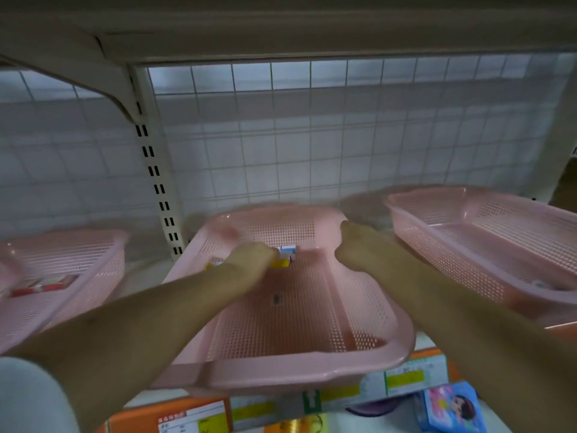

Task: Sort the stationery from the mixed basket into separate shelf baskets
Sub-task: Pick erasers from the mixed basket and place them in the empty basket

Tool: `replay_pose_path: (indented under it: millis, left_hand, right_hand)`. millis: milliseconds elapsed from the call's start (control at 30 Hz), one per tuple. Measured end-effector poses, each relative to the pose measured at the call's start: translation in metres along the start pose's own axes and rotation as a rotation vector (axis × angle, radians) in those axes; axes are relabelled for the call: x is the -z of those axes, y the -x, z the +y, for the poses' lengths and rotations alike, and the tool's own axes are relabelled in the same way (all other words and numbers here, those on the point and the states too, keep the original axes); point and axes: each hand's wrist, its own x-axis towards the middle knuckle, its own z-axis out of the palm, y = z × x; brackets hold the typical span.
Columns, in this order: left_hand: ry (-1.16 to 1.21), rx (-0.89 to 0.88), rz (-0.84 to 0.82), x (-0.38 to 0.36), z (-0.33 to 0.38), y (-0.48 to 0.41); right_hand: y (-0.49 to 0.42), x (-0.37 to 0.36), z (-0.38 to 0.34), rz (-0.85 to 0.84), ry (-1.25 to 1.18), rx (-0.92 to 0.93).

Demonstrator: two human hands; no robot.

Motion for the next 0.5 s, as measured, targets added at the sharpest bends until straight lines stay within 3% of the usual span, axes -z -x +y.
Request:
replay_pose_path:
  millis: [167, 300, 500]
  left_hand:
    - [0.221, -0.002, 0.027, -0.013, -0.007, -0.007]
    - [0.461, -0.029, -0.127, -0.004, -0.02, -0.007]
    - [0.305, -0.107, -0.171, 0.002, -0.031, -0.002]
  right_hand:
    - [0.001, 0.001, 0.001, -0.005, 0.006, -0.011]
    - [0.001, 0.0, 0.0, -0.009, 0.003, -0.002]
    - [0.002, 0.0, -0.001, -0.033, -0.057, 0.007]
